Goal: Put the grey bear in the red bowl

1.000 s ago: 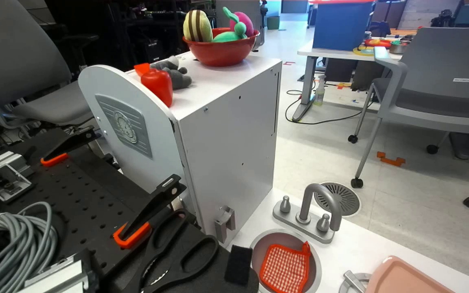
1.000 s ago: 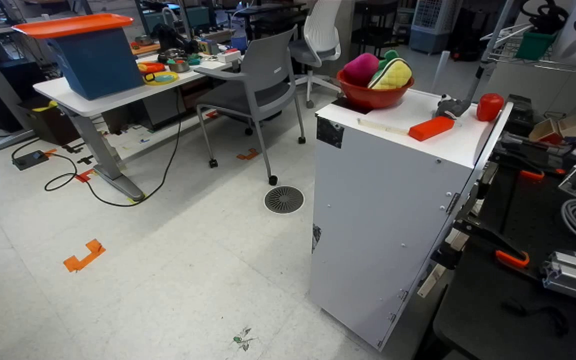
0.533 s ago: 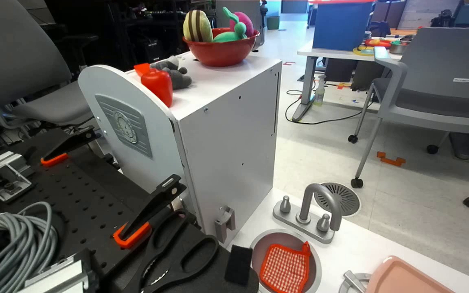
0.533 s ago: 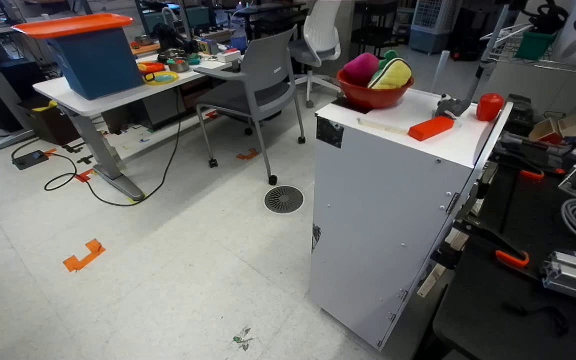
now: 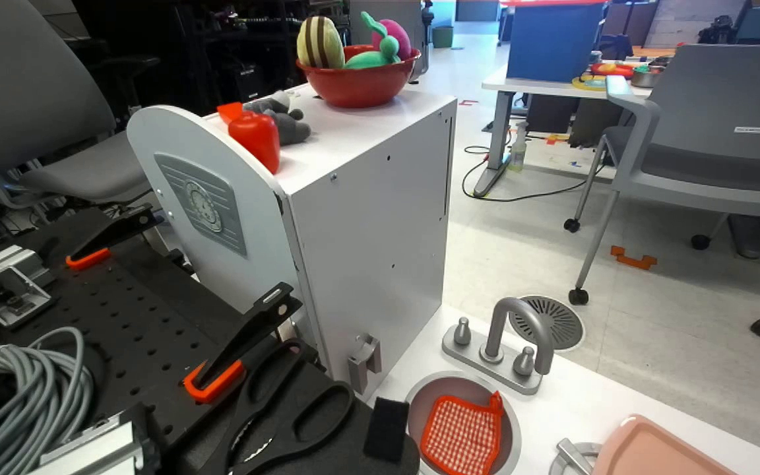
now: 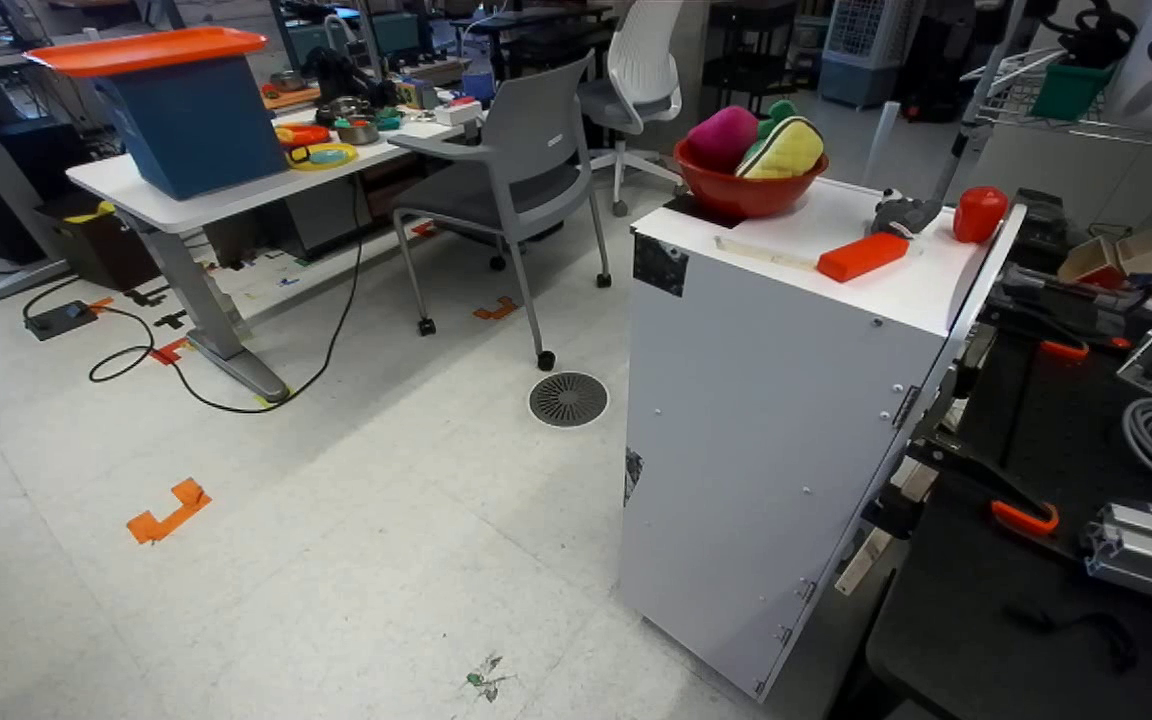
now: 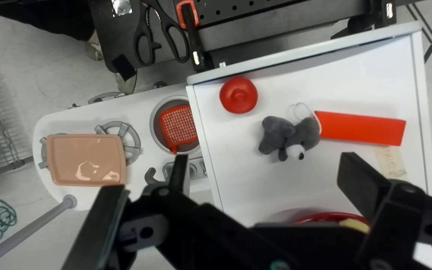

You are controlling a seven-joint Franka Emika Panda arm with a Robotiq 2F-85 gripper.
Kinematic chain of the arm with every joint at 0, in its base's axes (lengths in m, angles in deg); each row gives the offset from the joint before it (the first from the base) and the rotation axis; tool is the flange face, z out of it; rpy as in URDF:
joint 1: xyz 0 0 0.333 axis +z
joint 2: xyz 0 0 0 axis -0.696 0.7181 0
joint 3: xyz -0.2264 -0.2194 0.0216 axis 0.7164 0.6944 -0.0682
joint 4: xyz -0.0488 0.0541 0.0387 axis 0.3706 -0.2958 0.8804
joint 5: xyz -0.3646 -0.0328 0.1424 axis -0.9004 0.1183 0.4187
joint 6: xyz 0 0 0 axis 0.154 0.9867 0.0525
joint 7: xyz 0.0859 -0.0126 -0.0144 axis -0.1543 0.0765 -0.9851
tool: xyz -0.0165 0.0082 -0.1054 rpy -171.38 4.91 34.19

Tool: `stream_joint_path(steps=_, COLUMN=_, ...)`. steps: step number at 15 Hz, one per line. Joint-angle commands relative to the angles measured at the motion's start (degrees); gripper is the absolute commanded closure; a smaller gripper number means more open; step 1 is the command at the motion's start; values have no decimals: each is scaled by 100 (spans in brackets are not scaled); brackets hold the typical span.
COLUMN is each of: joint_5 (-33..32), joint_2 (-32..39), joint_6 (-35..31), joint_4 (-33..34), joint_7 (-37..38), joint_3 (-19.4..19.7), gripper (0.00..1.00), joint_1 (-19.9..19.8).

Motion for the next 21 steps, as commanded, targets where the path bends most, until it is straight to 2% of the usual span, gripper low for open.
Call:
stream_joint_path(steps=1, joint_5=-77, joint_2=-39, joint_6=-580, joint_4=-58, joint_7=165, joint_3=-128, gripper=0, joint_1=-62)
stream_joint_path(steps=6, joint_5=831, joint_2=-170, joint_6=-1641, joint_4=-282, joint_7=-640, joint_3=-26, gripper=0, joint_1=30)
stream_joint_path(steps=11, joint_5=1576, joint_2=-290, joint_6=-1690, joint_4=-472, joint_7=-1390, joint_3=-11, gripper=0, joint_1=90)
stream_joint_path(steps=15, joint_5=1837, joint_2=-578, joint_6=-1571, joint_4=-699, joint_7=-1672, joint_3=-25, gripper=0, joint_1=142)
stream_joint_path(steps=16, joint_5=1595, joint_2=-254, joint_6=-1589, joint_4=-486, joint_7=-1427, joint_3=-64, gripper=0, joint_1=61)
stream_joint_path(steps=21, joint_5=1532, joint_2=-467, joint_6=-1542, joint_4=-638, joint_7=-1398, joint_3=-113, gripper=0, joint_1=89)
